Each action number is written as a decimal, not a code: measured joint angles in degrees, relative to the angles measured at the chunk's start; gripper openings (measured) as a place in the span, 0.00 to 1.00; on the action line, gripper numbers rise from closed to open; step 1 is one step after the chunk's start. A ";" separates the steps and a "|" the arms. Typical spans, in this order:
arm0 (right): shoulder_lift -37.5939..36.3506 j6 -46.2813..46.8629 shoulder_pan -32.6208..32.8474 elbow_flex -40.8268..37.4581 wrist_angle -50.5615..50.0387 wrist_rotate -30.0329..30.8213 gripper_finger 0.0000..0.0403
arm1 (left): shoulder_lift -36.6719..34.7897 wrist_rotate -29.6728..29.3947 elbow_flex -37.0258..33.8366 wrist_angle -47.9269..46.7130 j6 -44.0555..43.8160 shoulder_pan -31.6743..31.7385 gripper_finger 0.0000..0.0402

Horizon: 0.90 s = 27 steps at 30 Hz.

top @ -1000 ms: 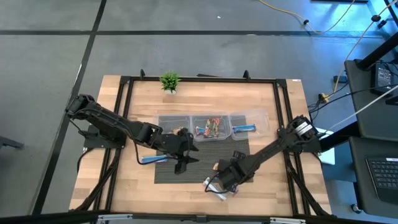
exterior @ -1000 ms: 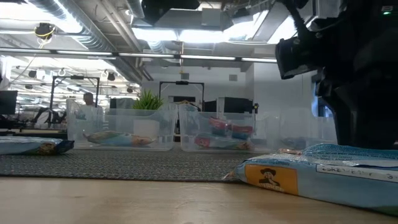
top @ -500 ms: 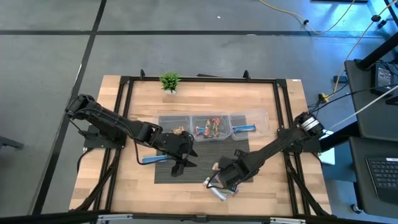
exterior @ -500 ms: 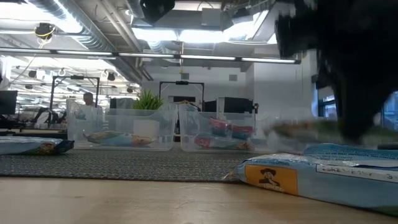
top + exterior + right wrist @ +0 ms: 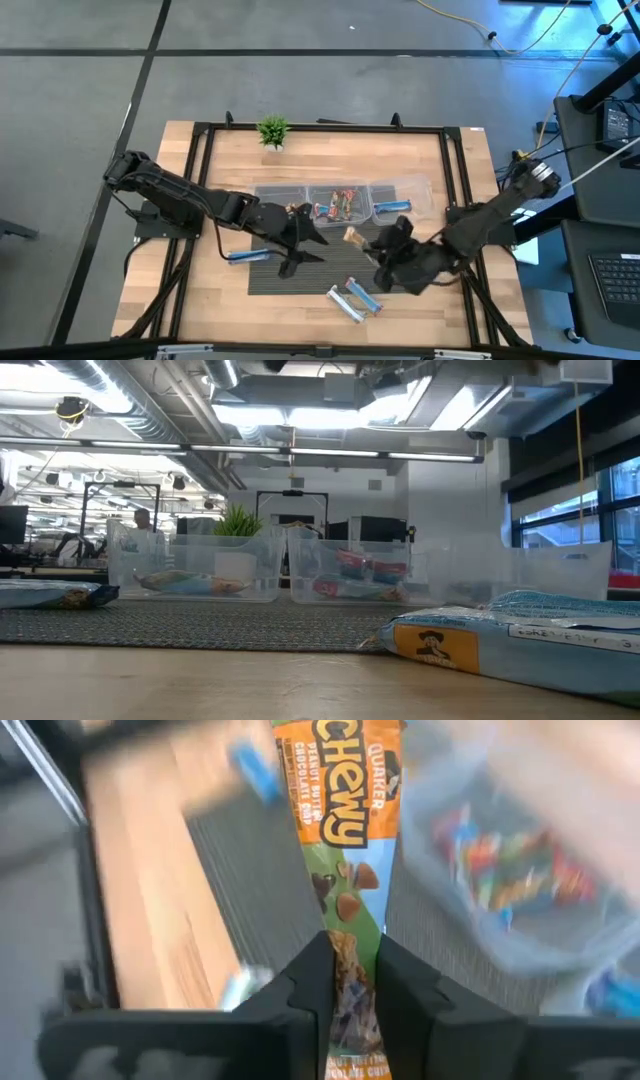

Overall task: Pick and place Granola Bars by type
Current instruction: Put the yellow granola bar into the left transparent bin

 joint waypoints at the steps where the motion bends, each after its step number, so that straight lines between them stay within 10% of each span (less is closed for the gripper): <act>1: -0.94 -0.95 0.64 0.00 1.09 2.66 0.18 | 0.35 0.00 0.00 2.21 0.09 0.02 0.50; 9: -2.57 -16.41 2.36 0.02 17.25 10.31 0.16 | 4.18 -0.04 -2.32 24.05 0.66 0.07 0.49; 27: -1.75 -21.98 0.76 0.03 24.56 8.69 0.16 | 5.19 -3.50 -2.32 31.69 1.99 0.97 0.49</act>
